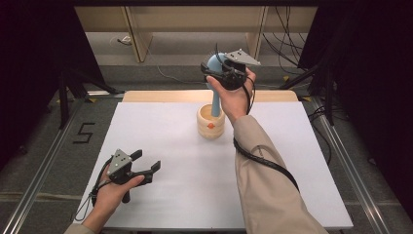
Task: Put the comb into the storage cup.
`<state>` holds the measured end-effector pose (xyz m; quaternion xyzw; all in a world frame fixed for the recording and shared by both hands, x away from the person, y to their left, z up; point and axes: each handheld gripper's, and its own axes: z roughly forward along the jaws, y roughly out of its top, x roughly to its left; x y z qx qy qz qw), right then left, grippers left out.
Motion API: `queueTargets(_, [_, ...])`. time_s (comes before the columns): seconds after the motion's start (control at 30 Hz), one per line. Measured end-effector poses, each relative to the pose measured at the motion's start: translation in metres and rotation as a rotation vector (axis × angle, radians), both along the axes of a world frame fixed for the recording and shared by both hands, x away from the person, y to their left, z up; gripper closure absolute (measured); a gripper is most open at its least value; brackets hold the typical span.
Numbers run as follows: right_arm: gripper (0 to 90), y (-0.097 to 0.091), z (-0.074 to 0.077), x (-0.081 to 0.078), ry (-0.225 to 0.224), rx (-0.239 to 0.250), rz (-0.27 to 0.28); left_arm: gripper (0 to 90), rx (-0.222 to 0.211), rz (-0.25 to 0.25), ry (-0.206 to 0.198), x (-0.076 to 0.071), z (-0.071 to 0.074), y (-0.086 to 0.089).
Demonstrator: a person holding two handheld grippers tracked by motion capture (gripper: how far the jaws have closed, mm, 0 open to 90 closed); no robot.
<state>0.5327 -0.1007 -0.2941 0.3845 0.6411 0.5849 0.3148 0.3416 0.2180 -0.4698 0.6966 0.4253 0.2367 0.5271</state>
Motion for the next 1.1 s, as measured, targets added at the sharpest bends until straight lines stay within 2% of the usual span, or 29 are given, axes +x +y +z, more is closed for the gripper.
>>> queueTargets(1.1, [20.4,0.009,-0.018,0.007,0.005,-0.003,-0.006,16.2,-0.004,0.002,0.001,0.0,-0.001,0.001])
